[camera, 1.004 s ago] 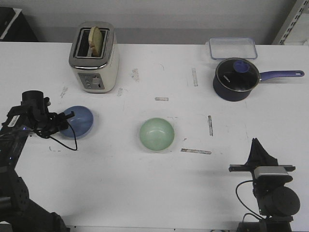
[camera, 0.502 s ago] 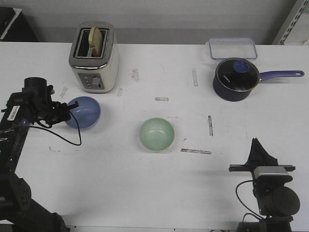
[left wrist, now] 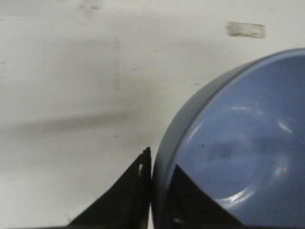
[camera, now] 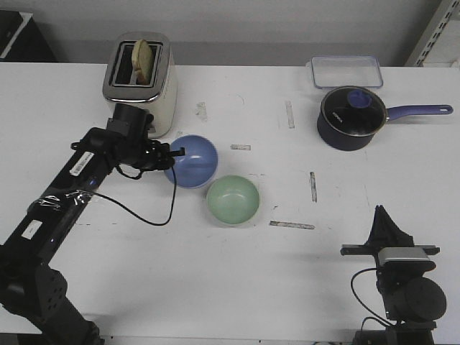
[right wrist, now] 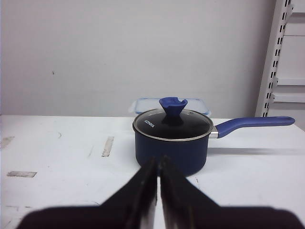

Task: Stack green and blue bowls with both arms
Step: 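Carry the blue bowl with the left gripper over the green bowl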

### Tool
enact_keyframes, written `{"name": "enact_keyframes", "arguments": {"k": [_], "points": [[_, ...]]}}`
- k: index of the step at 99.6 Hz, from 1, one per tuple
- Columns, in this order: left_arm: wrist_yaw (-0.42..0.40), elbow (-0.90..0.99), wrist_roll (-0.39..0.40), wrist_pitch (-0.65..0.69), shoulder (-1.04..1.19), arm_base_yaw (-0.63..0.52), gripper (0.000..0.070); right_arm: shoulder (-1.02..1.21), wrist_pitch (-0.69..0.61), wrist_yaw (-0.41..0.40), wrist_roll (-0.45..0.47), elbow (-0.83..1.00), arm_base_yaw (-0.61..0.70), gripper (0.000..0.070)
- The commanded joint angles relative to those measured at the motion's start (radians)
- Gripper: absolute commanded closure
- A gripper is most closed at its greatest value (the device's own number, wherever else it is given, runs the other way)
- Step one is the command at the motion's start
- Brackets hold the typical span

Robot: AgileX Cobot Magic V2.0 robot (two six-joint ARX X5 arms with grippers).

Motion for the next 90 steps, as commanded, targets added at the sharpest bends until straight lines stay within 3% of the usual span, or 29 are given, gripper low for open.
{"name": "enact_keyframes", "arguments": {"k": [1, 17, 35, 65, 69, 82, 90], "points": [[0.040, 0.025, -0.033, 0.039, 0.023, -0.040, 0.0699, -0.001, 0.010, 0.003, -0.004, 0.000, 0.001, 0.0699], [0.043, 0.025, -0.034, 0.127, 0.048, -0.141, 0.0699, -0.001, 0.010, 0.003, -0.004, 0.000, 0.000, 0.0699], [0.043, 0.025, -0.034, 0.124, 0.089, -0.222, 0.0698, -0.001, 0.010, 0.003, -0.004, 0.000, 0.000, 0.0699], [0.042, 0.025, -0.034, 0.076, 0.117, -0.247, 0.0690, -0.001, 0.010, 0.003, -0.004, 0.000, 0.001, 0.0699], [0.042, 0.025, -0.034, 0.069, 0.117, -0.246, 0.0674, -0.001, 0.010, 0.003, -0.004, 0.000, 0.001, 0.0699], [0.042, 0.025, -0.034, 0.064, 0.117, -0.246, 0.0529, -0.001, 0.010, 0.003, -0.004, 0.000, 0.000, 0.0699], [0.042, 0.025, -0.034, 0.063, 0.116, -0.247, 0.0514, -0.001, 0.010, 0.003, -0.004, 0.000, 0.001, 0.0699]]}}
